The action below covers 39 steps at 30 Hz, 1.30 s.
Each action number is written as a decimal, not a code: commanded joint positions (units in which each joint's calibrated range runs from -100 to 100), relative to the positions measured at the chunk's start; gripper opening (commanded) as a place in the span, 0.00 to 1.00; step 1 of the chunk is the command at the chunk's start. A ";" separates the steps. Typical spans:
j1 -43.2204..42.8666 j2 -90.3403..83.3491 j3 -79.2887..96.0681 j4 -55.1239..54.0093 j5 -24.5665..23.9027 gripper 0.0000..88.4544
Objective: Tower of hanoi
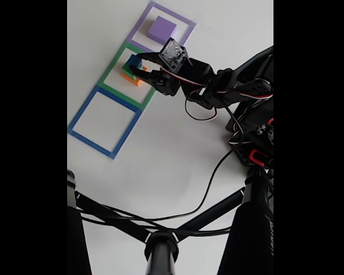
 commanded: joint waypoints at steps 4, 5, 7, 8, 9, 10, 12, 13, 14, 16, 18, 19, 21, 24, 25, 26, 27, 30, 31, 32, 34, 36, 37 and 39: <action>-0.55 -0.26 0.44 -2.67 0.20 0.16; -0.35 -0.34 0.44 -2.67 0.20 0.17; 0.03 -0.99 0.44 -2.59 0.20 0.19; 0.22 -1.71 0.62 -2.43 0.20 0.20; 0.41 -2.60 0.80 -2.19 0.20 0.21; 0.70 -3.81 1.17 -1.78 0.20 0.22; 1.08 -6.56 1.53 -0.08 0.20 0.23; 1.28 -8.17 1.44 1.30 0.20 0.23; 1.56 -9.95 1.26 3.00 0.20 0.24; 2.14 -13.91 0.80 7.21 0.20 0.24; 2.81 -18.75 -0.29 13.44 0.20 0.25; 3.19 -21.74 -1.20 17.57 0.20 0.25; 4.06 -27.55 -4.29 27.69 0.20 0.25; 5.49 -35.63 -11.65 46.56 0.20 0.22; 6.07 -37.73 -14.65 52.96 0.20 0.21; 6.64 -39.26 -17.47 58.54 0.20 0.18; 7.51 -40.63 -21.02 64.94 0.20 0.15; 10.00 -41.92 -31.92 81.30 0.20 0.05; 10.96 -41.84 -36.02 86.15 0.20 0.02; 11.82 -41.68 -39.47 90.28 0.20 0.00; 13.84 -41.28 -46.56 98.22 -0.65 0.00; 15.85 -40.87 -53.20 105.91 -0.99 0.00; 16.90 -40.55 -56.38 109.64 -0.99 0.00; 18.92 -39.83 -62.65 117.25 -0.65 0.00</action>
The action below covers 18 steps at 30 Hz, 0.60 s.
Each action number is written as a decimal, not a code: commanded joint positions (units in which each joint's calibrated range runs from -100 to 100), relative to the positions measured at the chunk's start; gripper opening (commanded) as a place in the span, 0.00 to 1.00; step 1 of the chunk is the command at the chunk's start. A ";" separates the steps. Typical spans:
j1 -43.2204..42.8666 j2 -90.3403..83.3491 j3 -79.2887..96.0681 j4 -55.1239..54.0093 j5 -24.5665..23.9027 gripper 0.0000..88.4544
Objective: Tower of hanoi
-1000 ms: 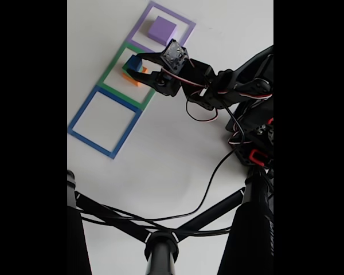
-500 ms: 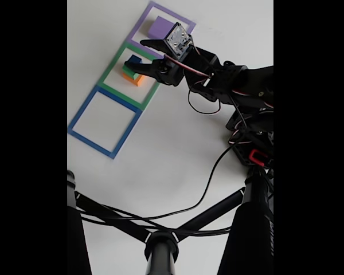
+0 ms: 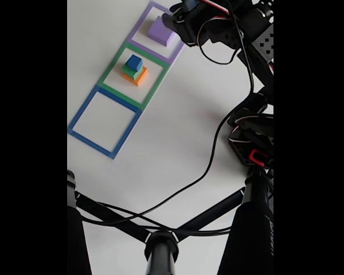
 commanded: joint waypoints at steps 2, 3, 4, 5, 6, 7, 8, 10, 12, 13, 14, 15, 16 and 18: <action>5.06 -0.33 -18.76 19.79 0.23 0.00; 5.73 -0.17 -21.48 22.95 0.23 0.00; 6.21 0.23 -24.21 26.03 0.39 0.00; 6.59 0.55 -27.21 28.86 0.23 0.00; 6.79 0.88 -29.48 31.13 -0.45 0.00; 6.98 1.12 -31.85 33.39 -0.79 0.00; 7.17 1.12 -33.39 34.85 -1.30 0.00; 7.65 1.12 -35.57 37.28 -1.63 0.00; 8.61 0.64 -35.85 38.17 -1.13 0.01; 9.28 0.39 -35.85 38.58 -0.28 0.01; 9.85 0.31 -35.66 38.82 0.39 0.02; 10.53 0.15 -35.12 38.82 0.39 0.04; 11.00 -0.17 -34.03 38.41 0.39 0.07; 12.15 -1.71 -29.94 35.42 0.39 0.13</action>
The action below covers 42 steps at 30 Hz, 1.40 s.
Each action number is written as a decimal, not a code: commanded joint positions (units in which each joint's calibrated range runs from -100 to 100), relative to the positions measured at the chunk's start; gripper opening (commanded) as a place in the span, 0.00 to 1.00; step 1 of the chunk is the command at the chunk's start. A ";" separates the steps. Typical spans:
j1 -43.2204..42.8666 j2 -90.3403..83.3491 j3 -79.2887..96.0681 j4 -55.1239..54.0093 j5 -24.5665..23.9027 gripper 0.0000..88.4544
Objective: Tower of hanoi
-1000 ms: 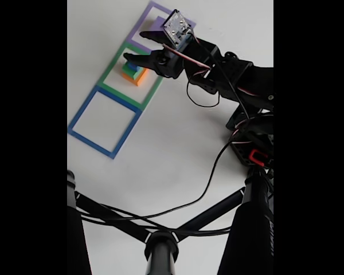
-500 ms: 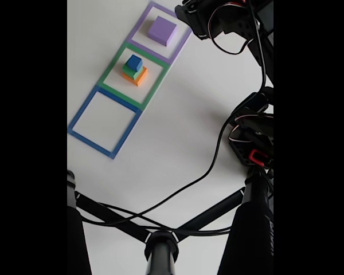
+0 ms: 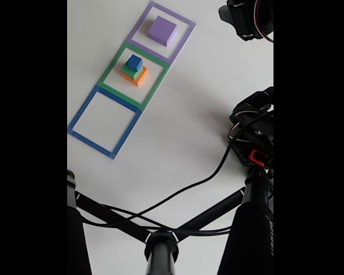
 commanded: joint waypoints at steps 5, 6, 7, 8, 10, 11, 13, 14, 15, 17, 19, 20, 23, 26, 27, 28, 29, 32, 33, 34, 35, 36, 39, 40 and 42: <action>5.55 -6.66 16.68 -11.37 0.79 0.16; 6.13 -7.15 19.23 -13.39 0.79 0.17; 6.51 -7.55 21.32 -15.49 0.79 0.18; 6.99 -7.88 23.86 -17.92 0.79 0.19; 7.76 -8.76 29.23 -22.86 0.79 0.21; 8.14 -9.17 31.77 -25.29 0.79 0.22; 9.00 -10.14 37.23 -30.23 0.79 0.25; 9.48 -10.54 39.50 -32.58 0.79 0.26; 9.96 -10.94 41.86 -35.01 0.79 0.27; 10.73 -11.27 46.32 -39.54 0.79 0.30; 11.40 -11.75 51.50 -44.89 0.79 0.33; 11.59 -11.91 53.77 -47.40 0.79 0.35; 11.50 -11.99 61.14 -56.95 0.79 0.43; 10.82 -11.27 66.95 -65.45 0.79 0.48; 10.54 -10.70 68.68 -68.21 0.79 0.49; 10.06 -10.14 70.04 -70.64 0.79 0.50; 9.48 -9.25 71.41 -73.07 0.79 0.51; 7.85 -5.94 75.41 -81.81 0.79 0.50; 7.47 -4.65 77.14 -85.62 0.79 0.50; 7.18 -3.27 78.59 -89.02 0.79 0.50; 6.89 -1.58 80.04 -92.98 0.79 0.50; 6.61 0.12 81.14 -96.39 0.79 0.50; 5.46 4.88 83.77 -105.05 0.79 0.51; 4.98 6.58 84.50 -107.96 0.79 0.51; 4.21 9.81 85.59 -112.90 0.79 0.51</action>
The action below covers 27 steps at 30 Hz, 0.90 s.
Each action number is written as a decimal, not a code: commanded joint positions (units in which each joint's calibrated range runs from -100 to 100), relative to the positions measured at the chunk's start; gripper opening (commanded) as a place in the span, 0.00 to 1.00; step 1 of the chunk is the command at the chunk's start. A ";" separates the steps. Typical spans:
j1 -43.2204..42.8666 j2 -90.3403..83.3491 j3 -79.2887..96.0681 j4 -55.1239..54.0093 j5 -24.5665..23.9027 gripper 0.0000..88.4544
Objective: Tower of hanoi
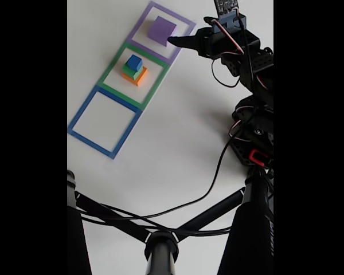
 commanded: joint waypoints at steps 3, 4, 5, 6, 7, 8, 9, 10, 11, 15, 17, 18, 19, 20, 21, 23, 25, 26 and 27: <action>-2.27 9.56 2.18 -17.54 0.59 0.51; -2.47 11.74 2.27 -19.97 0.59 0.51; -2.56 13.52 2.27 -22.00 0.59 0.51; -2.66 15.62 2.18 -24.18 0.59 0.51; -2.66 17.72 1.99 -26.21 0.59 0.51; -2.66 19.98 1.72 -28.39 0.59 0.51; -2.66 22.00 1.45 -30.17 0.59 0.51; -2.66 24.42 0.99 -32.12 0.59 0.51; -2.66 26.36 0.63 -33.66 0.59 0.52; -2.75 34.35 -1.28 -40.46 0.59 0.52; -3.04 37.99 -2.37 -43.29 0.59 0.52; -3.23 39.52 -2.91 -44.59 0.59 0.52; -3.43 41.22 -3.55 -45.96 0.59 0.51; -3.62 42.67 -4.01 -47.10 0.59 0.51; -3.81 44.28 -4.82 -48.31 0.59 0.51; -4.10 46.95 -6.19 -49.77 0.59 0.51; -4.38 49.45 -7.46 -51.31 0.59 0.51; -4.48 50.34 -8.01 -51.96 0.59 0.51; -4.58 51.39 -8.46 -52.60 0.59 0.52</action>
